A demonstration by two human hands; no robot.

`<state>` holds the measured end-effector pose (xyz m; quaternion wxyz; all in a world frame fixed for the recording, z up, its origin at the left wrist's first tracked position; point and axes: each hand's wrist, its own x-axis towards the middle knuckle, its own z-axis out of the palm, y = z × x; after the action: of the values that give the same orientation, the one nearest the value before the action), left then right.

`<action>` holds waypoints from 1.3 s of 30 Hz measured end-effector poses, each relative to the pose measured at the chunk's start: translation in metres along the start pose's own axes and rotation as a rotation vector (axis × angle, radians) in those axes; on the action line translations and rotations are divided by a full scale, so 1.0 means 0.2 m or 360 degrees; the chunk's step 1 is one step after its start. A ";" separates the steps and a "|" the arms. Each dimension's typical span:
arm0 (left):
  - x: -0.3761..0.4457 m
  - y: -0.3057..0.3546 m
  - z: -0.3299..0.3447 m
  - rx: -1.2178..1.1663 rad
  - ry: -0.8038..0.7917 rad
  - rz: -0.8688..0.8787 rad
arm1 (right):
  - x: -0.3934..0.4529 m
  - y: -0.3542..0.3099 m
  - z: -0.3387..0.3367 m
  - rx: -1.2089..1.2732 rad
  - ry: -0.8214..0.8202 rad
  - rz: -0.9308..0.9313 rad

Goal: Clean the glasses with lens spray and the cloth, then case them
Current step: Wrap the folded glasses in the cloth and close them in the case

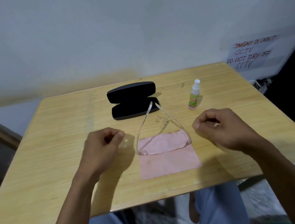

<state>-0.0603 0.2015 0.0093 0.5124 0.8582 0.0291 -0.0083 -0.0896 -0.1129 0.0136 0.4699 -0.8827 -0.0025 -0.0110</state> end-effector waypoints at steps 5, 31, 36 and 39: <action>-0.28 -0.05 -0.01 0.0378 0.0139 0.0356 | -0.23 0.05 0.09 -0.0324 -0.0114 -0.0286; -0.21 -0.05 0.27 0.0837 0.0626 0.0989 | -0.10 0.05 0.23 -0.0879 0.0688 -0.1054; -0.18 -0.06 0.32 0.1071 0.0852 0.1177 | -0.07 0.09 0.29 -0.1055 0.0905 -0.1209; -0.16 -0.06 0.33 0.1208 0.0935 0.1206 | -0.06 0.10 0.30 -0.1082 0.0917 -0.1244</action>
<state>-0.0916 0.1469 -0.0314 0.1086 0.8979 -0.1430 0.4018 -0.0993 -0.0741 -0.0369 0.1037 -0.8788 -0.1960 -0.4226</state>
